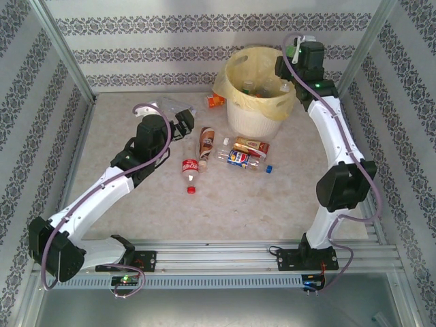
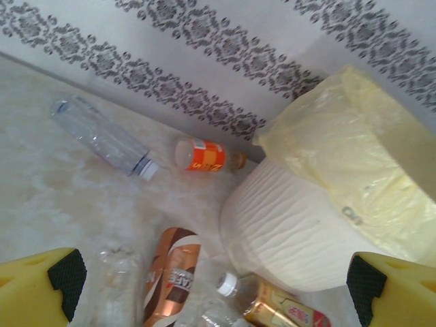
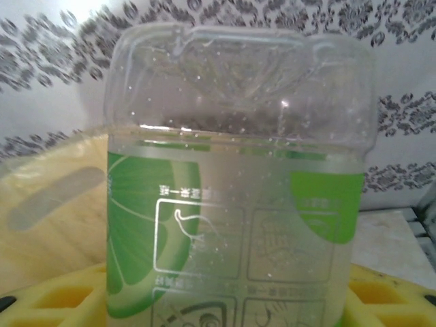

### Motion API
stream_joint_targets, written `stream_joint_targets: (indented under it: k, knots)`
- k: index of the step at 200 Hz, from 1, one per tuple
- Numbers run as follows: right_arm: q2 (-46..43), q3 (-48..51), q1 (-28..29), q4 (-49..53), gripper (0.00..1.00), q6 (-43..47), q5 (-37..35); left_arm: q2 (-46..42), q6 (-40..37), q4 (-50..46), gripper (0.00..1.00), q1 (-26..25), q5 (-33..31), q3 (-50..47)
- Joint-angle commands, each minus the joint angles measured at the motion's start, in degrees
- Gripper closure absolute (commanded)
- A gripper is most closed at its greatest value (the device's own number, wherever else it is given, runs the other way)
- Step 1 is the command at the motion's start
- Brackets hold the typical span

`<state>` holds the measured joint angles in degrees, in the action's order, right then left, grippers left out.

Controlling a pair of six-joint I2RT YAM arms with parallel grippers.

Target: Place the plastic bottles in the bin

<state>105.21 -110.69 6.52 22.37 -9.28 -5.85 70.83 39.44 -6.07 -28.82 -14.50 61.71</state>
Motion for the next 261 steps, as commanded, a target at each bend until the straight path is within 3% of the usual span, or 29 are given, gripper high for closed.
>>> stream_joint_targets:
  k: [1, 74, 152, 201, 261]
  knots:
    - [1.14, -3.13, 0.31, 1.99, 0.38, 2.77, -3.47, 1.26, 0.59, -3.35, 0.0, 0.58, -1.92, -0.83]
    - [0.58, -3.49, 2.19, 3.82, 0.17, 4.06, -10.27, 3.42, 0.97, -3.55, 0.0, 1.55, -1.17, -1.53]
    - [-7.59, 3.15, 3.74, 2.26, 0.04, 3.68, -8.52, 6.92, 3.71, -7.34, 0.0, 2.21, 1.54, 1.63]
    - [-18.28, 13.67, 4.62, 0.94, 0.02, 0.79, -0.42, 7.86, 6.47, -7.36, 0.0, 3.3, 3.57, 1.53]
    - [-36.02, 40.83, 5.05, -12.68, 0.02, -6.6, 12.89, 10.21, 9.32, -7.15, 0.0, 4.33, 6.42, 2.07]
